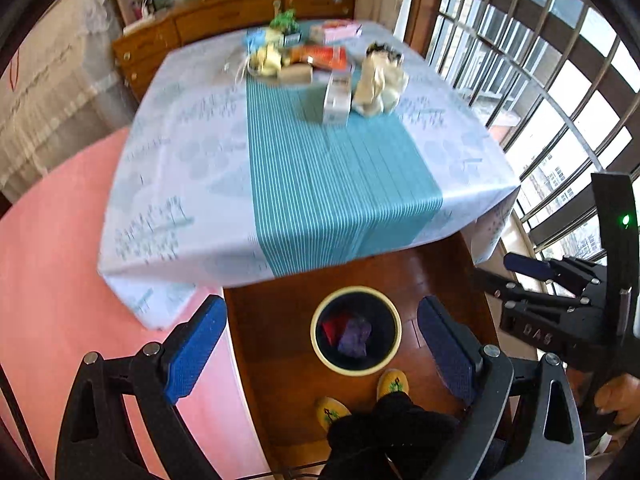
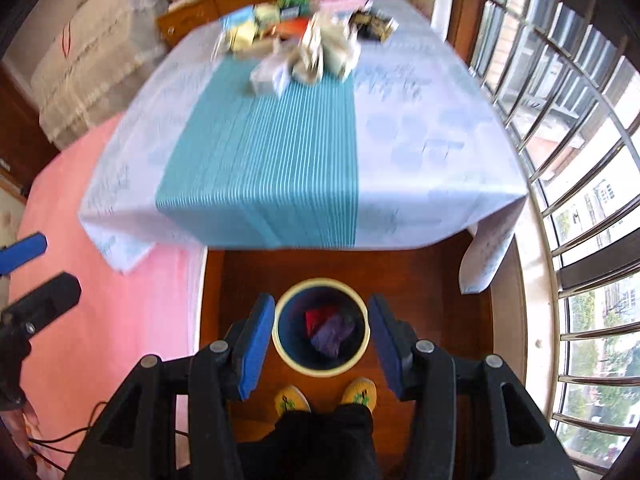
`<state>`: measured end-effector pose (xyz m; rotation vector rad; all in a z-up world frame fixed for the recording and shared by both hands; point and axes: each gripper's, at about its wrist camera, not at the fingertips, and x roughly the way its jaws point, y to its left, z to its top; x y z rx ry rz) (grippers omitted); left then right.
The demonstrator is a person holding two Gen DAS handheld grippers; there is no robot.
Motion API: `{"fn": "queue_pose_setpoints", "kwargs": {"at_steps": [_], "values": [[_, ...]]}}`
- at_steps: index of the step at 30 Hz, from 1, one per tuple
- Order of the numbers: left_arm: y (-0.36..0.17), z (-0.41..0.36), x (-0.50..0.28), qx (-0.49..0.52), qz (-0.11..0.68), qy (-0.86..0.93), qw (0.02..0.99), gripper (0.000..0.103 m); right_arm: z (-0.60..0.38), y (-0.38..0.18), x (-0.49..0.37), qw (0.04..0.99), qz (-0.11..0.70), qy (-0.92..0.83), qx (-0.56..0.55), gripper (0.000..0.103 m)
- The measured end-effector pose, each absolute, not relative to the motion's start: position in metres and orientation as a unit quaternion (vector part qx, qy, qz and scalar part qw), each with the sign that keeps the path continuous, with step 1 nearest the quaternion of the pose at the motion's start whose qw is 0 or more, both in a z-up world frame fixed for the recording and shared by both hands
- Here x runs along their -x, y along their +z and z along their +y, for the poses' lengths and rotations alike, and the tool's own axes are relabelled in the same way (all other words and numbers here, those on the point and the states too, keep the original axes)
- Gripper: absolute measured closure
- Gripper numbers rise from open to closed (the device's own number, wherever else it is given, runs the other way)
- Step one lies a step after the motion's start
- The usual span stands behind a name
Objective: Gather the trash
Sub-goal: 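Raise both tools back toward the table, then grasp the white box with the left tool while the right tool grasps the crumpled beige paper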
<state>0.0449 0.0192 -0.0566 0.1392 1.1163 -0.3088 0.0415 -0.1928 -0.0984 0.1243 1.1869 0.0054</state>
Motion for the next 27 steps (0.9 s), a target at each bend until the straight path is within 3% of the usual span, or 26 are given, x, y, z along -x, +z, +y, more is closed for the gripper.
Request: {"fn": "queue_pose_setpoints", "kwargs": {"at_steps": [13,16,27], "values": [[0.003,-0.011,-0.099,-0.121,0.458,-0.173,0.863,0.008,-0.215,-0.017,-0.104,0.868,0.485,-0.026,-0.104,0.053],[0.003,-0.020,-0.123,-0.125,0.458,-0.161,0.865,0.008,-0.216,-0.013,-0.138,0.872,0.481,-0.017,-0.090,0.040],[-0.041,-0.031,-0.240,-0.051,0.529,-0.033,0.846,0.008,-0.206,-0.066,-0.295,0.846,0.529,0.070,-0.024,0.034]]}}
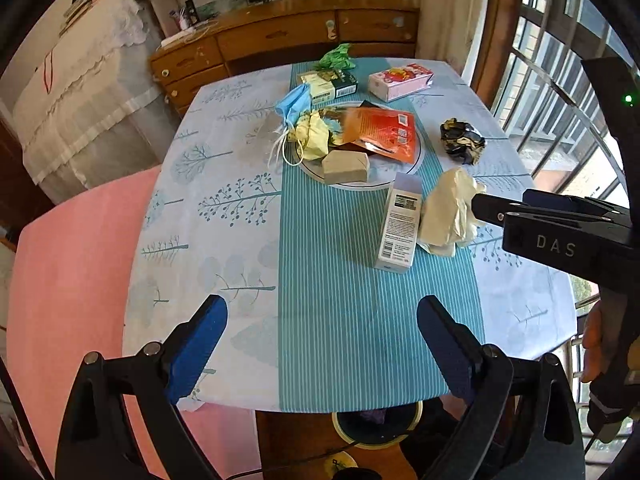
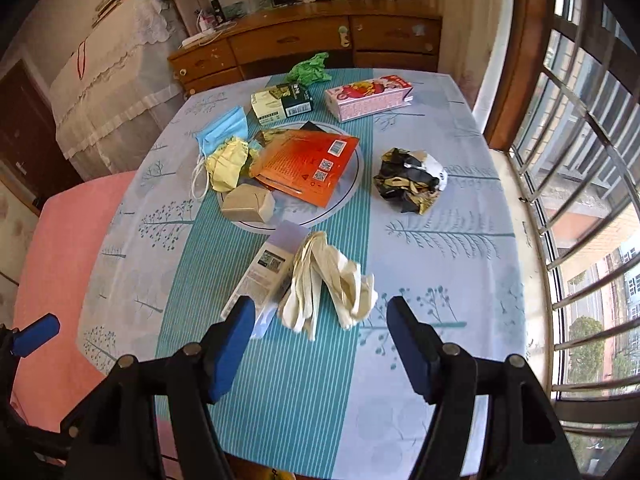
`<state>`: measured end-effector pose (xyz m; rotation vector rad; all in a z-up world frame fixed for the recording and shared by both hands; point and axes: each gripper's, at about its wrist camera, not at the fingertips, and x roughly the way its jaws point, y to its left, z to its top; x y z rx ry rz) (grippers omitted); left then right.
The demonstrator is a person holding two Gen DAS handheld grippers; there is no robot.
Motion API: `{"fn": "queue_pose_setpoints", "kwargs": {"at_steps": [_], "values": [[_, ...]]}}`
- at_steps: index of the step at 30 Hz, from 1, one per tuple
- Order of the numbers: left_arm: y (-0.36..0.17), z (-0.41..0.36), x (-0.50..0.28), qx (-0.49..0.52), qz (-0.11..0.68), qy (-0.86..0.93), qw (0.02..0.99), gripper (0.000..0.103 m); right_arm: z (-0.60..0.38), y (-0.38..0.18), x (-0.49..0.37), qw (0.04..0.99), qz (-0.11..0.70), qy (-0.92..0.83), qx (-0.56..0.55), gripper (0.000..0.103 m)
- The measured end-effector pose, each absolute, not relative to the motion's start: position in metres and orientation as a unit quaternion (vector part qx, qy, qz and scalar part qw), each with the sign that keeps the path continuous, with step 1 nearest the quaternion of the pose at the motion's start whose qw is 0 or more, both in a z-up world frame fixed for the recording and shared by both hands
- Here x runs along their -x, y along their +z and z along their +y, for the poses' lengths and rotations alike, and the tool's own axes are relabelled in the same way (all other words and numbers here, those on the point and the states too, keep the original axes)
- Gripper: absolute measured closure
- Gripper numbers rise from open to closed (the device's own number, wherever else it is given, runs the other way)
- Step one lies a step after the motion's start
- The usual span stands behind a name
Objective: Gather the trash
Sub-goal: 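Grasp the white box with the left tool while the right tool grasps the crumpled beige paper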
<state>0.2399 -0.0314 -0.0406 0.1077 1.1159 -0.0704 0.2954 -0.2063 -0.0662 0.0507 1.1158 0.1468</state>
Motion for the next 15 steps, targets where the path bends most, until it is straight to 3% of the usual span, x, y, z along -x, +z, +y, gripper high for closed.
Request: {"fn": "queue_pose_setpoints", "kwargs": {"at_steps": [8,9,10,11,15], "values": [[-0.084,-0.055,-0.301,-0.010,0.588,-0.004,0.809,0.013,-0.213,-0.132,-0.349,0.787,0.606,0.116,-0.001,0.035],[-0.090,-0.059,-0.308,-0.005,0.594,-0.005,0.805,0.013,-0.216,-0.137,-0.351,0.781,0.612,0.124,0.000,0.038],[-0.095,-0.064,-0.313,-0.002,0.599,-0.007,0.800,0.013,-0.219,-0.141,-0.351,0.776,0.617,0.134,0.001,0.052],[-0.103,-0.069,-0.321,0.002,0.607,-0.009,0.795,0.013,-0.223,-0.144,-0.350,0.771,0.621,0.140,0.005,0.057],[-0.123,-0.089,-0.342,0.000,0.624,-0.017,0.781,0.015,-0.238,-0.146,-0.348,0.767,0.617,0.173,-0.002,0.064]]}}
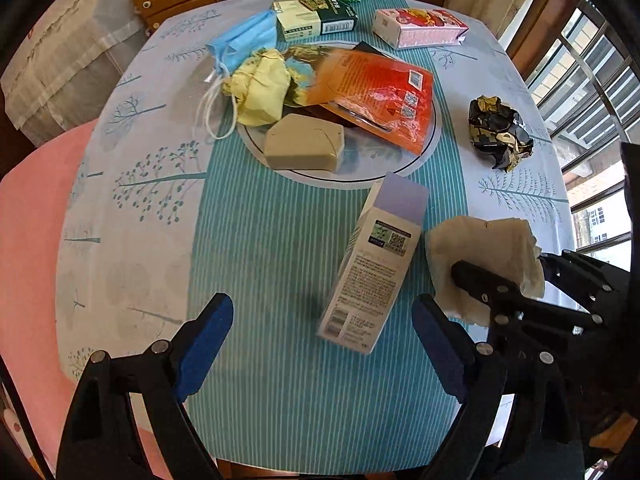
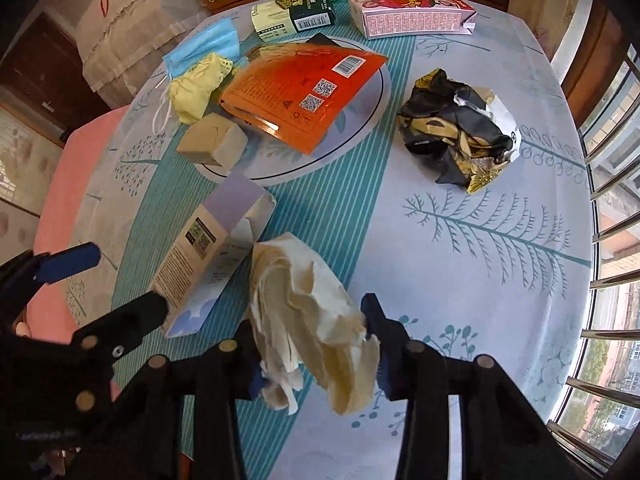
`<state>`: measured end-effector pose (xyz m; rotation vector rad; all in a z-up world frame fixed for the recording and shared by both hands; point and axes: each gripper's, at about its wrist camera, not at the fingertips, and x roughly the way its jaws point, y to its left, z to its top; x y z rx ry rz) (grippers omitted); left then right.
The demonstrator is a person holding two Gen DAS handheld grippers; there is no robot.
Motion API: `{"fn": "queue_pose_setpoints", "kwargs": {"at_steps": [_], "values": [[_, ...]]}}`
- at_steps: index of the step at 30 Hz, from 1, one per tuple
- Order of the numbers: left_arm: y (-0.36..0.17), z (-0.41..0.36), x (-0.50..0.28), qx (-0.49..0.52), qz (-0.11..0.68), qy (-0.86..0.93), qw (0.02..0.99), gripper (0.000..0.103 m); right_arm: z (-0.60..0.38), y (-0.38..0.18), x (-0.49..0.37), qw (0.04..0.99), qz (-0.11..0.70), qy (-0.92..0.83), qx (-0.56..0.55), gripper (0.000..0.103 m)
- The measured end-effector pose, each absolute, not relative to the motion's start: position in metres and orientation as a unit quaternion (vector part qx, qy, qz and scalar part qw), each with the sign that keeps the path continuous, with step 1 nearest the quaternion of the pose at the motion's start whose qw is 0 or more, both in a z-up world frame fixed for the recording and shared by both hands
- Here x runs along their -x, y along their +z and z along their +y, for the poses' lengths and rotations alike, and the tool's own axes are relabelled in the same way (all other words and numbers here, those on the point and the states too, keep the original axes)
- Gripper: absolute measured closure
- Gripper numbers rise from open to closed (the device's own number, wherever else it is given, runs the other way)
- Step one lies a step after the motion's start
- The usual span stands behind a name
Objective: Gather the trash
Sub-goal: 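Grasp the white box with the left tool while the right tool grasps the crumpled beige paper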
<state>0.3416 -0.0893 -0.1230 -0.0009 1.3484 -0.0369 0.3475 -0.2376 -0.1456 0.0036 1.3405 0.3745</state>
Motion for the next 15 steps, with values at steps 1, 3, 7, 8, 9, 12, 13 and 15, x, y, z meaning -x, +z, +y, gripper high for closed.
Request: {"fn": "queue_pose_setpoints", "kwargs": {"at_steps": [1,3,7,8,9,12,13,15], "values": [[-0.128,-0.094,-0.347,-0.002,0.627,-0.019,0.779,0.021,-0.241,-0.145,-0.349,0.765,0.619,0.178,-0.006,0.064],[-0.138,-0.100,-0.355,-0.004,0.638,-0.025,0.770,0.030,-0.246,-0.147,-0.350,0.761,0.622,0.185,-0.014,0.064],[-0.152,-0.106,-0.367,0.009,0.647,-0.032,0.761,0.037,-0.250,-0.146,-0.351,0.759,0.622,0.193,-0.013,0.066],[-0.156,-0.107,-0.369,0.008,0.650,-0.031,0.759,0.039,-0.252,-0.145,-0.350,0.759,0.621,0.194,-0.013,0.067],[-0.160,-0.108,-0.371,0.008,0.654,-0.033,0.756,0.042,-0.253,-0.145,-0.348,0.759,0.621,0.195,-0.014,0.067],[-0.172,-0.109,-0.375,0.019,0.667,-0.037,0.744,0.061,-0.257,-0.145,-0.346,0.759,0.620,0.197,-0.016,0.068],[-0.173,-0.109,-0.375,0.022,0.663,-0.034,0.748,0.065,-0.261,-0.144,-0.345,0.760,0.620,0.196,-0.019,0.069],[-0.170,-0.109,-0.375,0.036,0.653,-0.042,0.755,0.067,-0.263,-0.143,-0.345,0.760,0.620,0.195,-0.027,0.070]]}}
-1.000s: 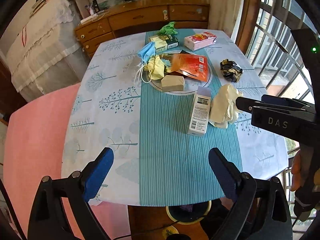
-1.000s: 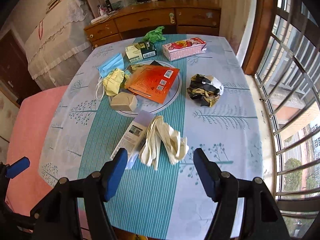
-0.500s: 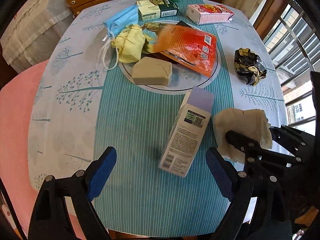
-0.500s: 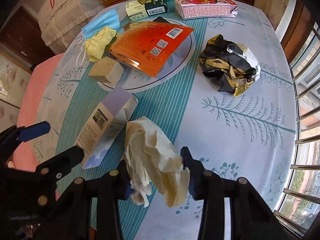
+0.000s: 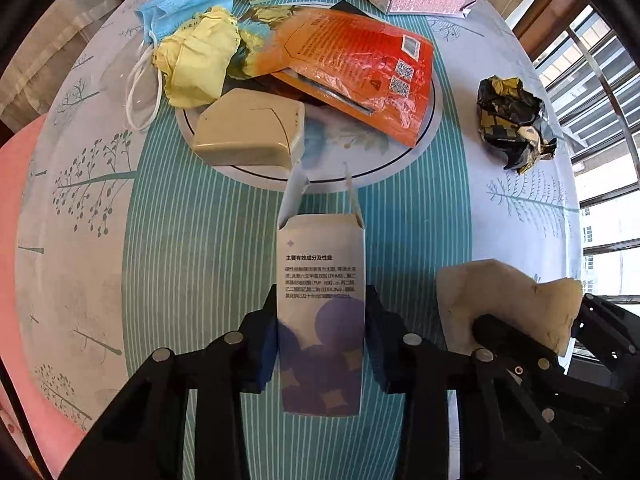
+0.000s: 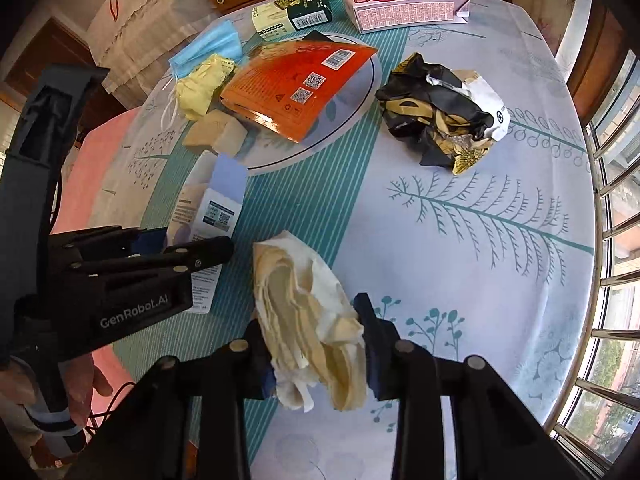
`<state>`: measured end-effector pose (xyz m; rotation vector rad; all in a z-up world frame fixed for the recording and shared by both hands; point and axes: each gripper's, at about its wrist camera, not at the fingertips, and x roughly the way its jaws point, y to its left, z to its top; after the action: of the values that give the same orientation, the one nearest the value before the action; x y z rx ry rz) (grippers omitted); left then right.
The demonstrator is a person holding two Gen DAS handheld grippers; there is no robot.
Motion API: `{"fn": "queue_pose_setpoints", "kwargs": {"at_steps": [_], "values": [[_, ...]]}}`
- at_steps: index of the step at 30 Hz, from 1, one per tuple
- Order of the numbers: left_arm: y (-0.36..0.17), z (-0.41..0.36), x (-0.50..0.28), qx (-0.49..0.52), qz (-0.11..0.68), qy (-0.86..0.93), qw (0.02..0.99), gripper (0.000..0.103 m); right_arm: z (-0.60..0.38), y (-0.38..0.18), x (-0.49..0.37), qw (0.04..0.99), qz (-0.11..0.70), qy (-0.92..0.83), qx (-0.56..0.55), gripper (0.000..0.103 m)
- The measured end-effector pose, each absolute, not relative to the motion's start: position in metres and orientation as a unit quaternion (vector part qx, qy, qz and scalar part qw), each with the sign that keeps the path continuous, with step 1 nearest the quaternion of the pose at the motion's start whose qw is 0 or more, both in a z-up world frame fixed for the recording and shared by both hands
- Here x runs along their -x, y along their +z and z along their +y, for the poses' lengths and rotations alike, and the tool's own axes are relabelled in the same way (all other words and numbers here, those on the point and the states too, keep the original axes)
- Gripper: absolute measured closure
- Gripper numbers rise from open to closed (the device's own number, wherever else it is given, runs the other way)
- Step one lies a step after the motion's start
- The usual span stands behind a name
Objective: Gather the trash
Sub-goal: 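Grasp the white box with the left tool while the right tool grasps the crumpled beige paper, then carry the white box and beige paper over the bin and release both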
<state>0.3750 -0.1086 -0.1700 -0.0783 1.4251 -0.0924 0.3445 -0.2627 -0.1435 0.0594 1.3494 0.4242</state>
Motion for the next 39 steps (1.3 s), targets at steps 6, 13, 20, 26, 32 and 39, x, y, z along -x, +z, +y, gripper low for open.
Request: {"fn": "queue_pose_setpoints", "kwargs": {"at_steps": [6,13,20,26,32,39], "values": [[-0.147,-0.103,-0.365,0.060,0.620,-0.050,0.780,0.068,-0.274,-0.133,-0.333,0.769,0.612,0.180,-0.039,0.074],[-0.101,-0.094,-0.331,0.045,0.578,-0.063,0.812,0.068,-0.272,-0.106,-0.308,0.789,0.590,0.159,-0.058,0.074],[-0.050,-0.063,-0.263,0.013,0.530,-0.099,0.842,0.068,-0.253,-0.063,-0.263,0.821,0.549,0.129,-0.083,0.074],[-0.011,-0.035,-0.193,-0.031,0.484,-0.137,0.864,0.068,-0.227,-0.028,-0.203,0.849,0.504,0.089,-0.128,0.074],[0.014,-0.001,-0.121,-0.049,0.435,-0.166,0.883,0.068,-0.197,-0.007,-0.134,0.867,0.476,0.068,-0.131,0.074],[0.006,0.019,-0.056,-0.068,0.435,-0.196,0.876,0.068,-0.163,-0.016,-0.061,0.866,0.482,0.051,-0.121,0.074]]}}
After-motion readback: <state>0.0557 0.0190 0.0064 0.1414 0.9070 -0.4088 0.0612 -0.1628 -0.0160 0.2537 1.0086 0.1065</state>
